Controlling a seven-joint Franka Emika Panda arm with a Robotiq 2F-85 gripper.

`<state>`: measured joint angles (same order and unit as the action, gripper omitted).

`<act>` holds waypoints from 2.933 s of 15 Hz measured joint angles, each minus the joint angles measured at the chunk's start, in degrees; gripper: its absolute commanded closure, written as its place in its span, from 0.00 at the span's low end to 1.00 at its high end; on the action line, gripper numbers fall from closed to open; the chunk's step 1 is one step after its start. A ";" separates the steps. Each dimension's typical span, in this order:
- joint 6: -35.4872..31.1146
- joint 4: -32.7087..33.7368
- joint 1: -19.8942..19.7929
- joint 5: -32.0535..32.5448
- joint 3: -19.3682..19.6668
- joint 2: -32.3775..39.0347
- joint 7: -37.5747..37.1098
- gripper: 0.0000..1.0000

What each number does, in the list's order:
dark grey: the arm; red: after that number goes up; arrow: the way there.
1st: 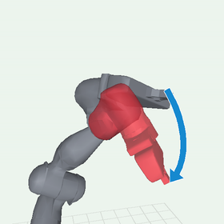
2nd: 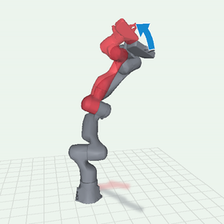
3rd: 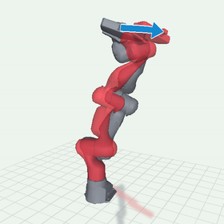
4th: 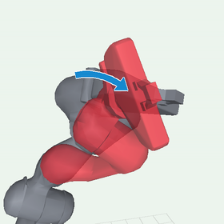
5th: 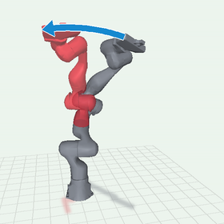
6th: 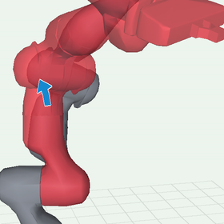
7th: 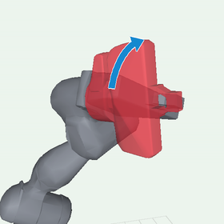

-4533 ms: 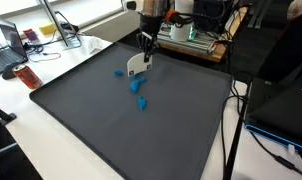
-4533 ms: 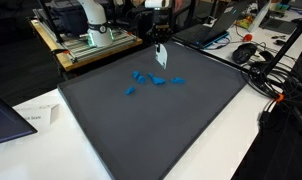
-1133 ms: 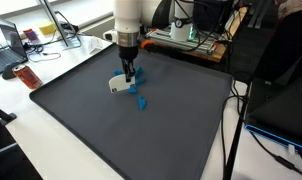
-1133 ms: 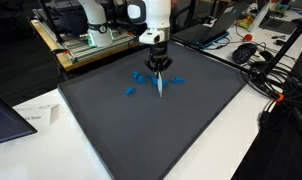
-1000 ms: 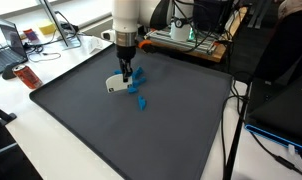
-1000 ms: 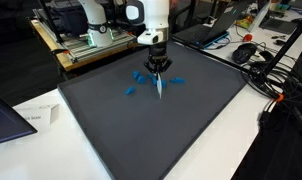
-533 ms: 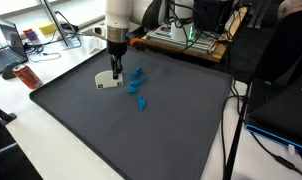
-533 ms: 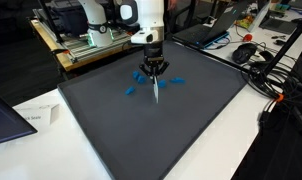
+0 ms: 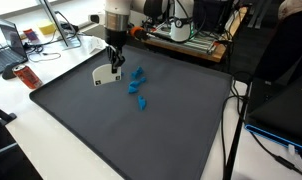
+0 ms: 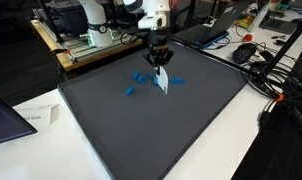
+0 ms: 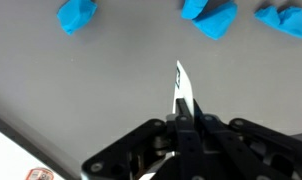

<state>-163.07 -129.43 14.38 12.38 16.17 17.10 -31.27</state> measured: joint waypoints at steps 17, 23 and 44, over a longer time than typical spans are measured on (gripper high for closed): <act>22.09 2.74 -13.48 -25.59 -18.33 -7.41 41.67 0.99; 29.25 7.32 -16.54 -32.12 -18.43 -4.23 50.10 0.99; 43.71 26.15 -25.55 -39.03 -21.30 14.37 59.93 0.99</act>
<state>-119.35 -103.28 -11.16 -26.65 -5.13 31.47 28.66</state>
